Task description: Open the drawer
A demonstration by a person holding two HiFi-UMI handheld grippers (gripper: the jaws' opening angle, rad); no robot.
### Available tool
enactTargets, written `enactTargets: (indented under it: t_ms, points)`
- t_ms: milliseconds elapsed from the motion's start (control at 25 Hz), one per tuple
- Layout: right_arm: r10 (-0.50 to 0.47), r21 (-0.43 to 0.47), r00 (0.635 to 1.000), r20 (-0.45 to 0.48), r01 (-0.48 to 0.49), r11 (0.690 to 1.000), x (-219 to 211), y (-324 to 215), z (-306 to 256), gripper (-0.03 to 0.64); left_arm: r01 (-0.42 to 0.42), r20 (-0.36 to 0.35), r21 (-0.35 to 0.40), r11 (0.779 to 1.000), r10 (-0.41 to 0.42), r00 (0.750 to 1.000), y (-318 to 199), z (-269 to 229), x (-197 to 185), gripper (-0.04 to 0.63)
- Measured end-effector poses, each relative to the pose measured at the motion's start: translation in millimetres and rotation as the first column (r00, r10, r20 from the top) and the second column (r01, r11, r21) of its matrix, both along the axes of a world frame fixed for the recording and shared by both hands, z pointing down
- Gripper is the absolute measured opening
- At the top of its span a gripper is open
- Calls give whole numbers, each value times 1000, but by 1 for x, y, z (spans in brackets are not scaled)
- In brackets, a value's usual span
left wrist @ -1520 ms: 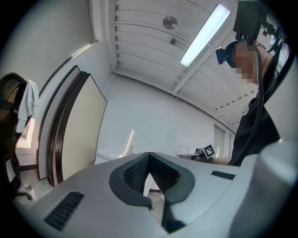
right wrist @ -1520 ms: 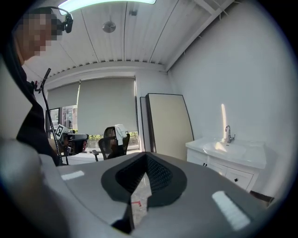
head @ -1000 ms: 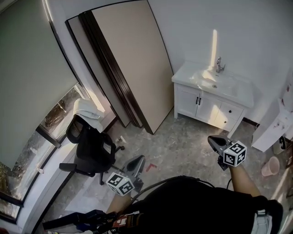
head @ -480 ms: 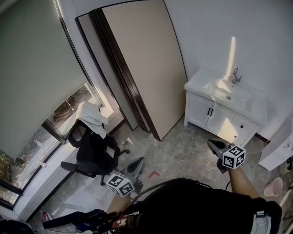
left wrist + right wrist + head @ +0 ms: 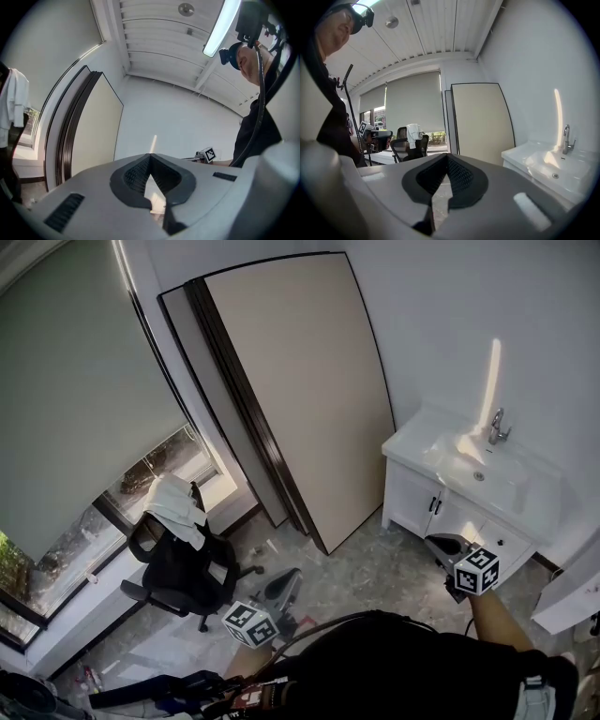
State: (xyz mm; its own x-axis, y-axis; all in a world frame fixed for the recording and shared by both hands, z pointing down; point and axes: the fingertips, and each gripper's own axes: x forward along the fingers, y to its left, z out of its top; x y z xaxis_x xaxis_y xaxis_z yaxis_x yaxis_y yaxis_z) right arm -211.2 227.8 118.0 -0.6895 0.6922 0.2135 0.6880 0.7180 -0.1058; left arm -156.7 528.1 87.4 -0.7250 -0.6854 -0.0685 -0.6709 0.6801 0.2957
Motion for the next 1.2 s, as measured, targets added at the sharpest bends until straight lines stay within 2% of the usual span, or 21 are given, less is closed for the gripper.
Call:
enactTargets:
  t_ms: [200, 480, 920, 1200]
  points:
    - [25, -12, 1000, -16, -25, 1000, -35, -39, 7, 2, -23, -15, -5, 1000, 23, 1000, -37, 4, -36, -9]
    - [99, 0, 994, -44, -99, 995, -81, -58, 20, 2, -75, -29, 8, 997, 76, 997, -42, 14, -106, -9]
    - [280, 2, 960, 13, -280, 960, -200, -15, -14, 2, -272, 12, 6, 962, 272, 962, -4, -3, -278, -9]
    - [356, 0, 934, -9, -356, 934, -267, 25, -11, 2, -357, -14, -1, 934, 357, 934, 27, 8, -373, -9]
